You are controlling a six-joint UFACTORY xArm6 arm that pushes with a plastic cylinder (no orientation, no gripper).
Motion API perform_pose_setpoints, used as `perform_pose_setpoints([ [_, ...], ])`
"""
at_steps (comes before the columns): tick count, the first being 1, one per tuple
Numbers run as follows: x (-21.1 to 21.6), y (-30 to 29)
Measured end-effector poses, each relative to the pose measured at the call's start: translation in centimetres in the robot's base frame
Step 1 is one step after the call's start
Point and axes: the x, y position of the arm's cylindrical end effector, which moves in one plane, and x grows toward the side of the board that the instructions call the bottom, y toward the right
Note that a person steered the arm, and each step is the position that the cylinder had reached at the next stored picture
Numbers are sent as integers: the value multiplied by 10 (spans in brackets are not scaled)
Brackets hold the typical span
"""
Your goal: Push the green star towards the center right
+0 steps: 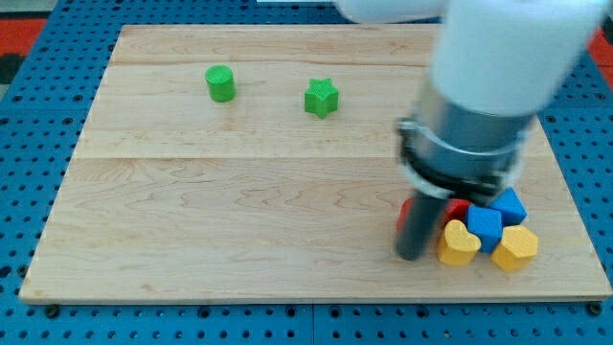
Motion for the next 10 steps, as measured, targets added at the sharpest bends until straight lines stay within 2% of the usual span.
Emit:
perform_pose_setpoints([
  [1, -56, -121],
  [2, -138, -130],
  [3, -209, -83],
  [4, -248, -79],
  [5, -231, 7],
  [6, -160, 47],
  [7, -151, 59],
  [8, -215, 62],
  [9, -230, 87],
  [10, -207, 153],
])
